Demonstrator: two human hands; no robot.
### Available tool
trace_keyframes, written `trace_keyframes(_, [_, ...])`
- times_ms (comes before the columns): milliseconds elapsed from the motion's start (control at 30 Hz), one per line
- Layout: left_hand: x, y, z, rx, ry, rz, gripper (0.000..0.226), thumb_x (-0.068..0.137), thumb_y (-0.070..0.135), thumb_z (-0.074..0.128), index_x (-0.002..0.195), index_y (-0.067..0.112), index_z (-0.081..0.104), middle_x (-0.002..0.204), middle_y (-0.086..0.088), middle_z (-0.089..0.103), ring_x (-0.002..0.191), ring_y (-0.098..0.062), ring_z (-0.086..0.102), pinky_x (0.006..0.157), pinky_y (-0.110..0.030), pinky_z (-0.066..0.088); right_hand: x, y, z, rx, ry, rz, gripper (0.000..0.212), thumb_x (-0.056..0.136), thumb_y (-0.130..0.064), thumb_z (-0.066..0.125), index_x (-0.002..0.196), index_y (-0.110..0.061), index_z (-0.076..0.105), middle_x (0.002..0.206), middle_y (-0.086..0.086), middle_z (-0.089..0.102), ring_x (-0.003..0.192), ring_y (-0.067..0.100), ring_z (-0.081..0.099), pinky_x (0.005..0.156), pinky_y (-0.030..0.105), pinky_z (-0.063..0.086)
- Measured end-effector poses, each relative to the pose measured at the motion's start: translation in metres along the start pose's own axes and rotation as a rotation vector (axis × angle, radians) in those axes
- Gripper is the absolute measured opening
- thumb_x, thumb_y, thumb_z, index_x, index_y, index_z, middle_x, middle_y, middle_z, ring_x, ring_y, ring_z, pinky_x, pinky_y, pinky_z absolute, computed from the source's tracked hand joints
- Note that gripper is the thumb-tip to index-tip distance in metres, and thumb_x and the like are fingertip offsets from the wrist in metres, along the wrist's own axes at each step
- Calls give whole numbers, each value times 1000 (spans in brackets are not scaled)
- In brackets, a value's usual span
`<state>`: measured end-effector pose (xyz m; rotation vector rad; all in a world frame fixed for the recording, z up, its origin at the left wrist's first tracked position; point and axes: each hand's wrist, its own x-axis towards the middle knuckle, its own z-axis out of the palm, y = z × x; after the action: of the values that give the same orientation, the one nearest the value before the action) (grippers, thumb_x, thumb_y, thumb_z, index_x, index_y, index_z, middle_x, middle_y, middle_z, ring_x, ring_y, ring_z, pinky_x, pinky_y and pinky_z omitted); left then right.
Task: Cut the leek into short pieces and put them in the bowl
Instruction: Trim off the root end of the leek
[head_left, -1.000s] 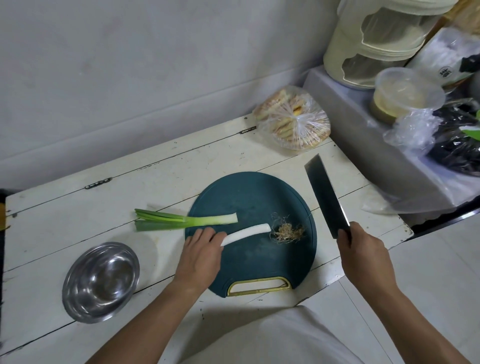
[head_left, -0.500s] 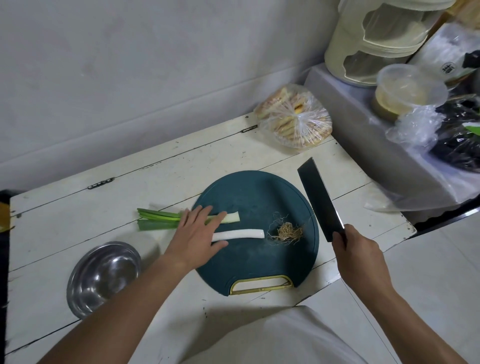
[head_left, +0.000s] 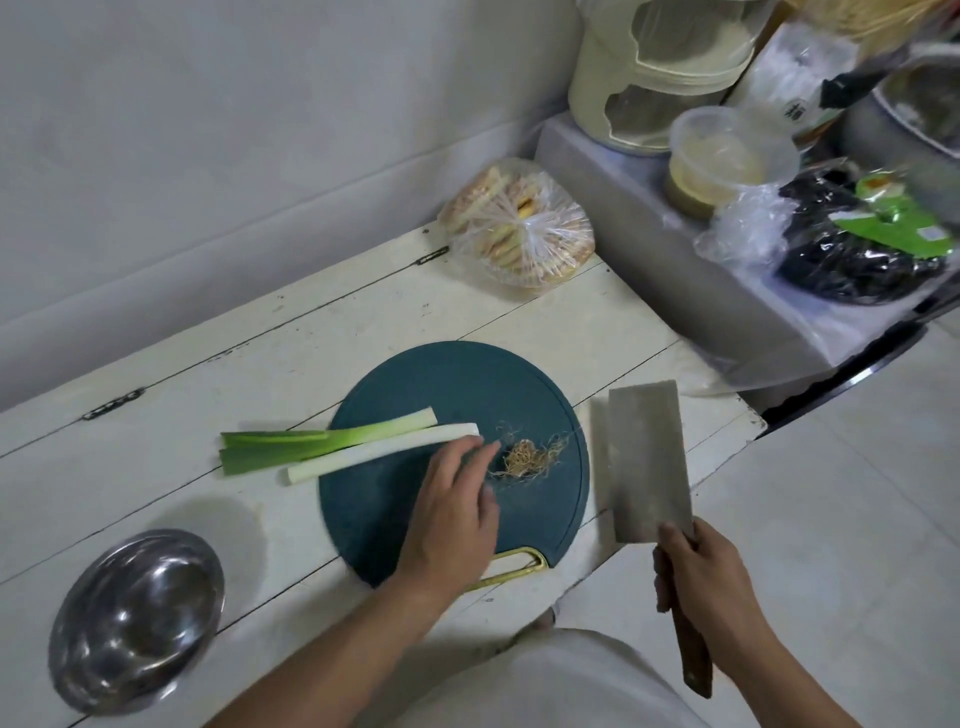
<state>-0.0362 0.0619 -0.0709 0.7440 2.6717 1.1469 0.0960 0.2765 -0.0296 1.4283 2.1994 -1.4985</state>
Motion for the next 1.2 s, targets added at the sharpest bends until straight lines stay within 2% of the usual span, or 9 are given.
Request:
trace_keyframes(200, [15,23,51,170,-45,-86,59,94,29,59,149,23,38,149,-8,35,132,-25,35,110,-39,38,-10,26,5,304,-115,183,24,103,-17,47,89,-1,57,61,11,53,46,26,46,49,37,44])
trace_keyframes(367, [45,15,59,401,-143,8,32,91,18,64,124,19,60,123,-5,56,109,-24,51,89,-37,48,-4,28,6,293,-147,146,28,103,-19,47,85,0,57,63,12,54,47,26,47,50,37,47])
trace_keyframes(433, [49,21,52,166,-79,-94,20,93,15,63,113,17,67,113,-1,58,100,-17,56,86,-24,48,2,29,0,299,-148,144,28,103,-19,46,87,1,57,64,15,54,48,27,47,51,38,48])
trace_keyframes(500, [55,30,35,-252,7,-398,9,96,19,63,103,21,68,105,2,64,89,-12,62,76,-17,48,9,28,-8,297,-153,135,29,103,-20,45,89,3,57,65,17,54,49,27,48,54,39,49])
trace_keyframes(567, [59,34,15,-829,98,-697,9,96,15,62,101,16,70,99,-5,70,81,-17,65,70,-25,50,18,26,-17,292,-167,121,29,103,-21,46,92,3,58,66,16,54,50,28,48,55,39,50])
trace_keyframes(667, [54,24,-13,-1389,225,-875,14,92,9,61,105,8,67,97,-12,69,78,-21,63,72,-31,49,28,20,-23,288,-209,90,28,103,-22,46,91,0,58,65,14,54,48,26,48,53,38,50])
trace_keyframes(933, [26,13,-19,-1545,307,-1000,22,91,11,58,112,8,63,101,-13,67,86,-25,63,82,-32,49,46,11,-19,232,-372,22,30,106,-22,43,91,-2,59,54,6,58,44,23,50,47,29,51])
trace_keyframes(1100, [16,23,-5,-1414,176,-1064,24,92,8,58,115,7,63,108,-17,69,99,-32,66,98,-42,51,43,10,-21,236,-443,8,30,105,-21,45,86,-1,56,58,10,56,46,26,49,47,32,50])
trace_keyframes(1200, [15,39,7,-1352,17,-1071,17,92,7,55,107,6,63,109,-19,68,98,-34,67,93,-46,53,29,7,-25,267,-479,-4,32,105,-22,44,84,-1,55,60,12,54,45,26,48,48,33,50])
